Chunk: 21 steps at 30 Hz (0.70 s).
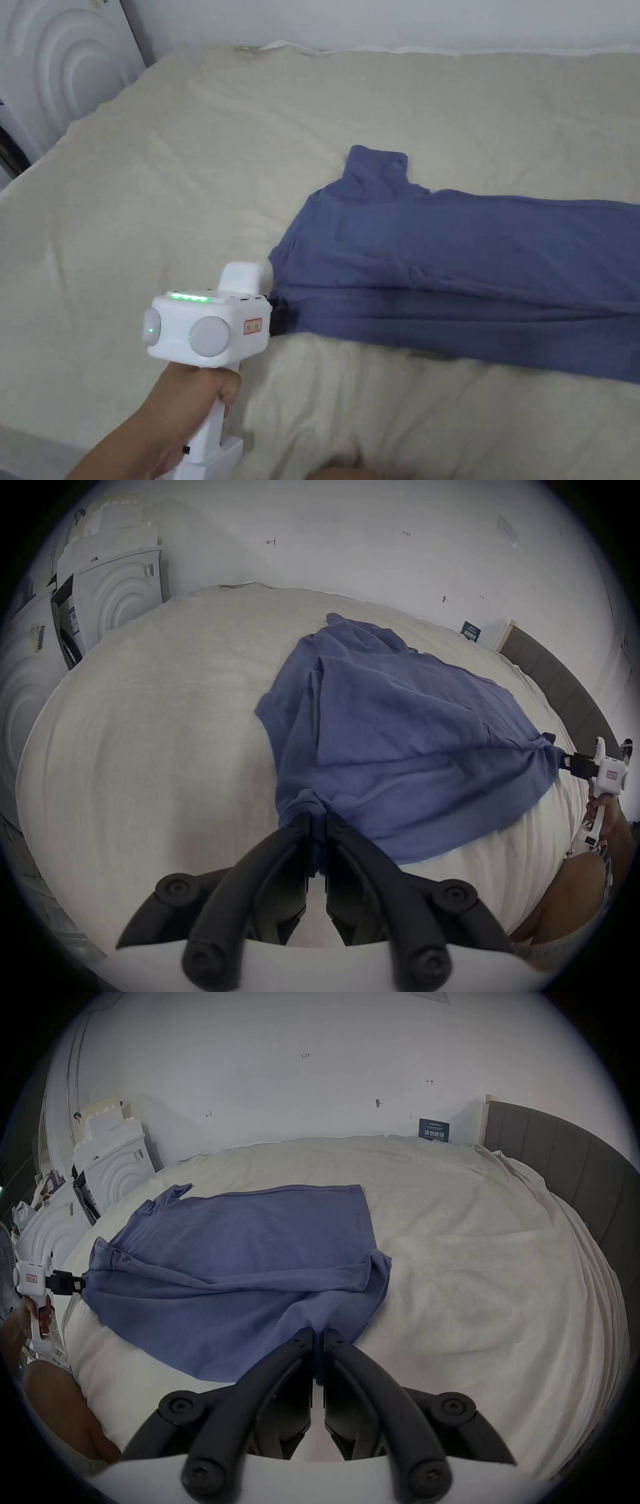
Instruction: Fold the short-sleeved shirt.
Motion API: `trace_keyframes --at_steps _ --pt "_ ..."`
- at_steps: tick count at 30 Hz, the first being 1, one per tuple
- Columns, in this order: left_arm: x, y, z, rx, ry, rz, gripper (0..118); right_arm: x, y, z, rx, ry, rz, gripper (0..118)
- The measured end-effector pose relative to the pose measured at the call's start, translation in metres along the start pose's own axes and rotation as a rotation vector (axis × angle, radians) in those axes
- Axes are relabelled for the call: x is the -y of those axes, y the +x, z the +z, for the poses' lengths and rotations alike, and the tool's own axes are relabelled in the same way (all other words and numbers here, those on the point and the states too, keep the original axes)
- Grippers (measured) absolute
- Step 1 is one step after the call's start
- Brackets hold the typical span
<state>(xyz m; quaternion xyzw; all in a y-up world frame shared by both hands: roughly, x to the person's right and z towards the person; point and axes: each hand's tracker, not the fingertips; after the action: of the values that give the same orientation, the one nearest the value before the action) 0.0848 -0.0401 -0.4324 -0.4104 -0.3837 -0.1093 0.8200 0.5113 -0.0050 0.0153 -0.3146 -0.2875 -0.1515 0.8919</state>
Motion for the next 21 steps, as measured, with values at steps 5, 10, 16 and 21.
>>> trace_keyframes --at_steps 5,10,16,21 --pt "0.003 0.003 0.012 0.016 0.000 -0.008 8 0.000 0.007 0.011 0.004 0.019 -0.007 4" --pt "0.009 -0.001 0.033 0.015 0.025 0.007 8 0.004 0.015 0.023 -0.005 0.018 -0.009 4" --pt "0.016 0.003 0.064 0.024 0.040 -0.006 8 0.014 0.014 0.047 -0.015 0.042 -0.008 4" --pt "0.027 0.002 0.093 0.023 0.058 0.001 8 0.026 0.014 0.072 -0.013 0.059 -0.012 4"
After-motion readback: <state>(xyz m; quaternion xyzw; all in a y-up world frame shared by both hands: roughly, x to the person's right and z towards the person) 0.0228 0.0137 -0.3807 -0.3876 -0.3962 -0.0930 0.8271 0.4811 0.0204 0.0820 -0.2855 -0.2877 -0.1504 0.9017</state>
